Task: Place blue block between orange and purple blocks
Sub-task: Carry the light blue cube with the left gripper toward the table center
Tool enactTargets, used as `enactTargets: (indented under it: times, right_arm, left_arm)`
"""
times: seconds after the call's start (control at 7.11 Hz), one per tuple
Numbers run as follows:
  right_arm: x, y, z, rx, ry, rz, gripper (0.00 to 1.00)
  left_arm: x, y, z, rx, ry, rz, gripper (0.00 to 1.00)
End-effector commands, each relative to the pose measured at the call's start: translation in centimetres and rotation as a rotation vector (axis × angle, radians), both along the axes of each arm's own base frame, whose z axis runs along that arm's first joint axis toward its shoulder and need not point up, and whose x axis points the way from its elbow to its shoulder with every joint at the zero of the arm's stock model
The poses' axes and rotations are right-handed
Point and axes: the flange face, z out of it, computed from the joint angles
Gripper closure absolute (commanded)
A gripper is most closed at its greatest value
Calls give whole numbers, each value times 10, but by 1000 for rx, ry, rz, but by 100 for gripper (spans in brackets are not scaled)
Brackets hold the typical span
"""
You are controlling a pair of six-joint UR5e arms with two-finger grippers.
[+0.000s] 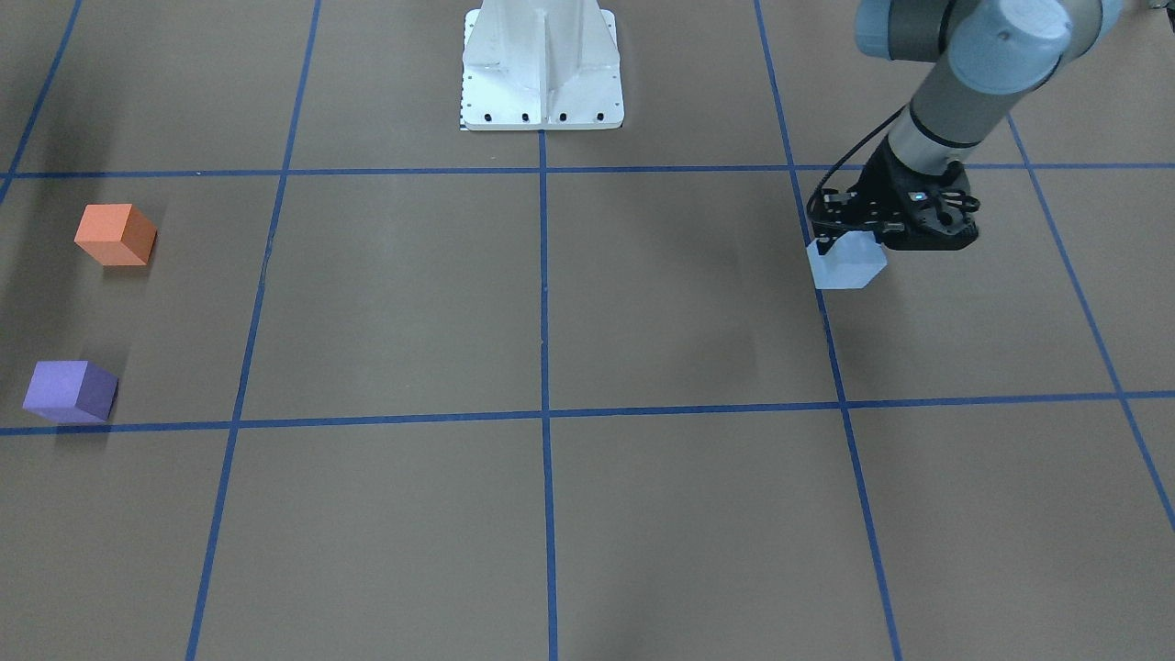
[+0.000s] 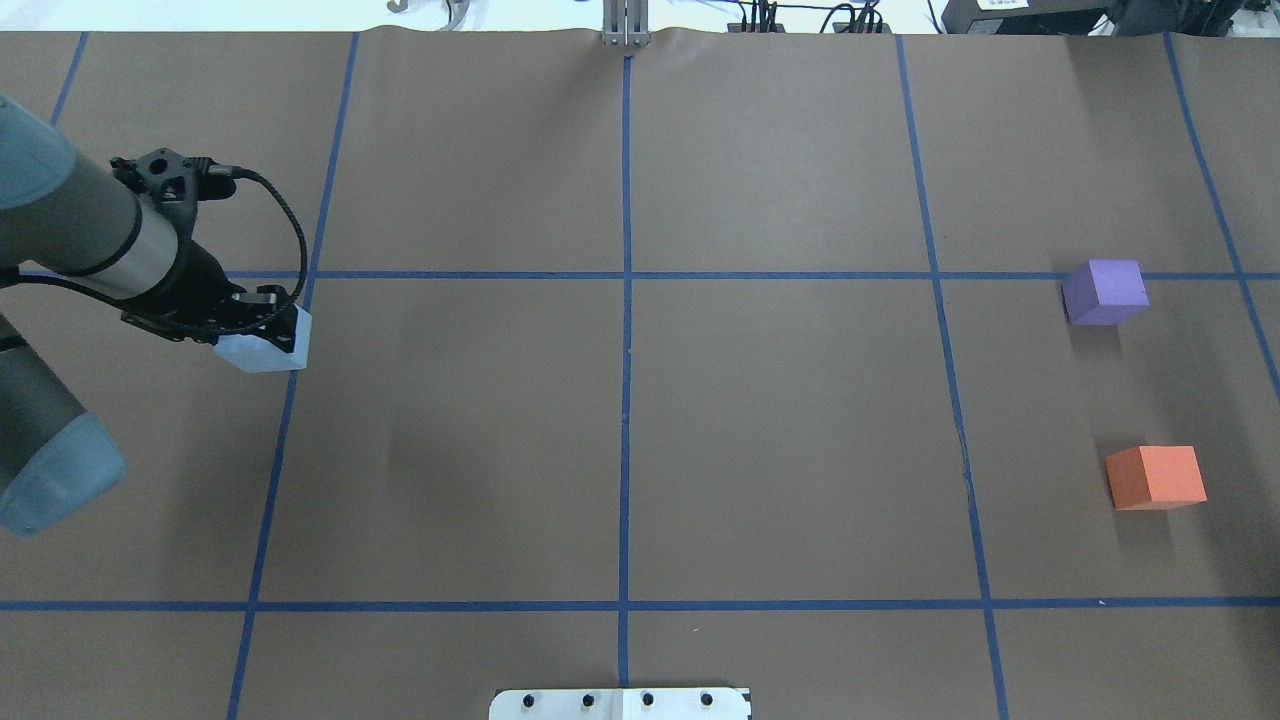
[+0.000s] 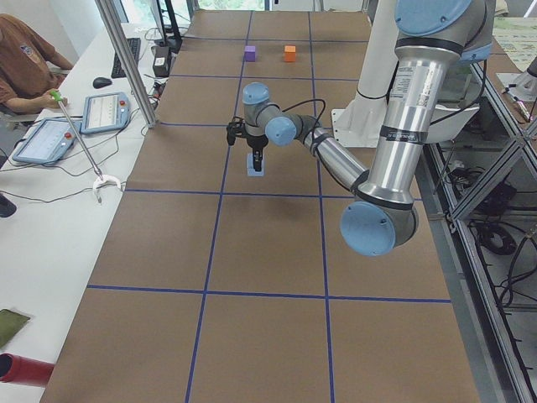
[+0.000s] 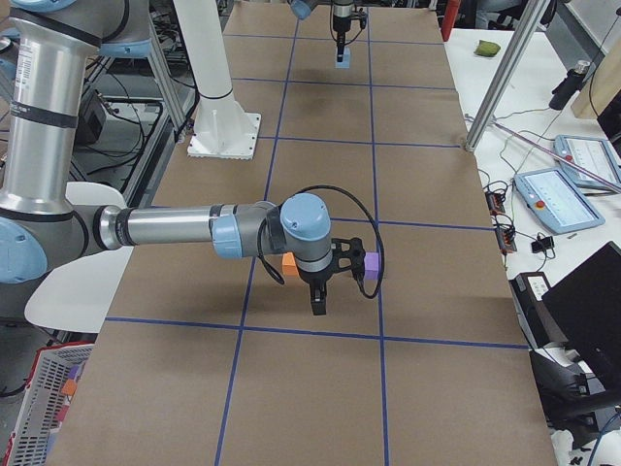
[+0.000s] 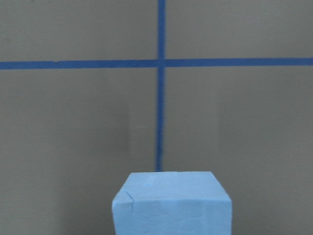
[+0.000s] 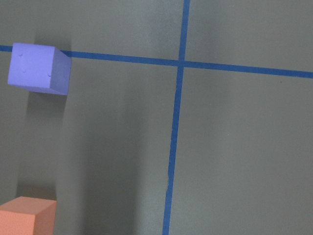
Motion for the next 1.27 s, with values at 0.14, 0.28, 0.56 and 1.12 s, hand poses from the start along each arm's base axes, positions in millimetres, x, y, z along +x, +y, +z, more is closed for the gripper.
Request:
enactTargets:
  times: [0.14, 0.28, 0.56, 1.12]
  right_arm:
    - [-58, -29, -93, -57, -68, 40, 0]
    - [-72, -55, -131, -77, -80, 79, 0]
    - [-89, -60, -166, -55, -90, 100, 0]
    - [-166, -66, -261, -13, -177, 45, 0]
  left_arm:
    - [98, 14, -117, -35, 51, 11, 100]
    - [135, 4, -145, -41, 48, -2, 100]
    - [191, -6, -197, -51, 44, -28, 100]
    - [293, -16, -185, 2, -17, -56, 100]
